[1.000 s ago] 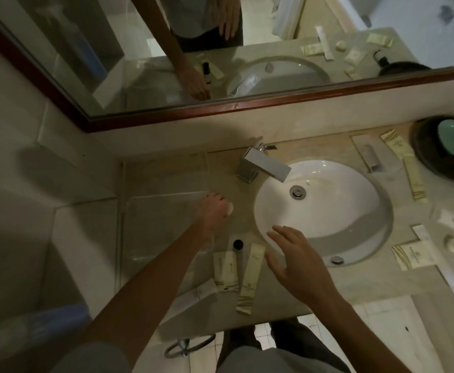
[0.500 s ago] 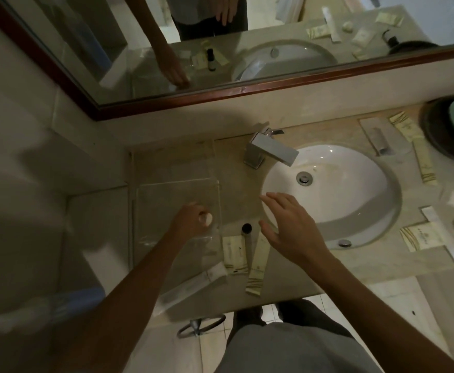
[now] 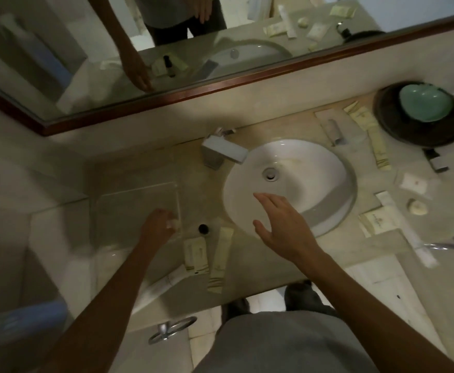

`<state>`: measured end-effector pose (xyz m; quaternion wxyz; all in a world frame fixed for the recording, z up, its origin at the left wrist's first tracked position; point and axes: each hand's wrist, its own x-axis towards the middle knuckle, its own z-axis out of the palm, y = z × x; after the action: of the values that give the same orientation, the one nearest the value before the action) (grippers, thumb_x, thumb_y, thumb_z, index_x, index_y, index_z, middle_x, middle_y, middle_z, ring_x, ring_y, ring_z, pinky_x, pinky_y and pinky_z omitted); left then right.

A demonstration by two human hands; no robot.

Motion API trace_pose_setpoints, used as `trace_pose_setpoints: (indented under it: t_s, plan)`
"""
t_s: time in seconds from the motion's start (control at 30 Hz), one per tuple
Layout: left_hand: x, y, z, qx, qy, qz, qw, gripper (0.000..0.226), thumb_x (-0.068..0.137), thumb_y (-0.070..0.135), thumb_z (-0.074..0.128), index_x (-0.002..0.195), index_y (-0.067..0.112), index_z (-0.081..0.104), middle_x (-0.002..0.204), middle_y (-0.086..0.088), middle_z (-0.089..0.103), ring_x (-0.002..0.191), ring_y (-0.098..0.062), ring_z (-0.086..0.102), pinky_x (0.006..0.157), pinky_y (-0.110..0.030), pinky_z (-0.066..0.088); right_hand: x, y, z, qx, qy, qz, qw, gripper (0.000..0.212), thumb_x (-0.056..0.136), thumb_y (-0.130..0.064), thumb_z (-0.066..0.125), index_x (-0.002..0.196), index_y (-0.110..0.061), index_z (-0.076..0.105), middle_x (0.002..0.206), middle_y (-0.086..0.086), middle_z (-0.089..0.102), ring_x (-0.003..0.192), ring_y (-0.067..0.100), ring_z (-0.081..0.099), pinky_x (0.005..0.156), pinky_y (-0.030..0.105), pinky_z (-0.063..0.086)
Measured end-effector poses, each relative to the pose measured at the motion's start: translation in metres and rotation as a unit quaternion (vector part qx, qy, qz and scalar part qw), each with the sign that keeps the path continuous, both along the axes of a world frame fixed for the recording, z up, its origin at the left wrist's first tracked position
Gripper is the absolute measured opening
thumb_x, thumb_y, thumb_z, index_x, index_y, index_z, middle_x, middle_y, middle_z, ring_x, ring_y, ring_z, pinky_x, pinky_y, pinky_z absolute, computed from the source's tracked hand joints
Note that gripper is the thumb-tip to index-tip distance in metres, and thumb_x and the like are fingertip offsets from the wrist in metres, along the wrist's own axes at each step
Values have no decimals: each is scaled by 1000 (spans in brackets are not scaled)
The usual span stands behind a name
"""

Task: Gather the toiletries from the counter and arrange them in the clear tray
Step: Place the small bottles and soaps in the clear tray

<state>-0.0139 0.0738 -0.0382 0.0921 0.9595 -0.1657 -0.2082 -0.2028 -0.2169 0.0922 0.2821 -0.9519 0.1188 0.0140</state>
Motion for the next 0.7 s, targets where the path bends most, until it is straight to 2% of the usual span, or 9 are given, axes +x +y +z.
trace_pose_setpoints:
  t_s: [0.1, 0.17, 0.23, 0.33, 0.43, 0.57, 0.63, 0.7]
  plan:
    - [-20, -48, 25, -32, -141, 41, 989, 46, 74, 11, 73, 118, 6, 61, 119, -22, 55, 110, -41, 51, 93, -48, 44, -30, -65, -5, -15, 0, -35, 999, 61, 93, -32, 62, 147, -16, 42, 145, 4, 51, 133, 21, 45, 107, 41, 45]
    - [-38, -103, 45, -71, -206, 11, 976, 44, 75, 14, 64, 118, 5, 58, 116, -24, 55, 107, -41, 50, 91, -49, 44, -57, -122, -13, -30, 15, -84, 996, 58, 93, -32, 63, 145, -17, 44, 144, 4, 52, 131, 22, 47, 105, 43, 46]
    - [-59, -170, 58, -124, -226, -36, 966, 45, 74, 18, 55, 117, 5, 57, 112, -22, 57, 101, -40, 51, 86, -48, 44, -87, -187, -24, -48, 45, -140, 988, 56, 92, -29, 64, 143, -18, 46, 143, 5, 52, 129, 25, 49, 105, 43, 46]
    - [-101, -277, 60, -197, -191, -105, 956, 48, 73, 19, 56, 120, 10, 56, 117, -16, 56, 104, -37, 51, 87, -47, 45, -131, -284, -46, -79, 94, -199, 972, 57, 88, -25, 65, 142, -16, 48, 138, 8, 54, 122, 28, 52, 95, 42, 48]
    - [-143, -370, 49, -208, -129, -158, 957, 50, 74, 15, 63, 123, 13, 54, 122, -13, 54, 107, -33, 54, 87, -44, 45, -154, -353, -68, -101, 145, -233, 956, 52, 88, -21, 66, 137, -18, 52, 130, 9, 56, 113, 29, 55, 86, 40, 50]
    - [-197, -453, 25, -180, -17, -217, 959, 57, 79, 19, 62, 134, 15, 47, 134, -11, 48, 122, -29, 47, 96, -44, 42, -161, -395, -101, -86, 215, -127, 964, 57, 88, -13, 67, 141, -21, 47, 141, 9, 45, 117, 28, 53, 84, 37, 54]
    - [-217, -479, 14, -157, 28, -235, 959, 60, 82, 21, 60, 139, 15, 42, 139, -10, 42, 124, -28, 44, 100, -41, 40, -161, -406, -112, -58, 218, -94, 970, 46, 91, -19, 65, 135, -20, 52, 141, 7, 44, 121, 27, 52, 88, 33, 52]
    - [-227, -503, 4, -154, 56, -235, 958, 58, 83, 21, 62, 138, 16, 42, 136, -8, 43, 120, -26, 47, 98, -38, 41, -157, -412, -121, -48, 205, -100, 972, 40, 93, -27, 63, 131, -18, 56, 136, 6, 50, 119, 27, 54, 92, 35, 50]
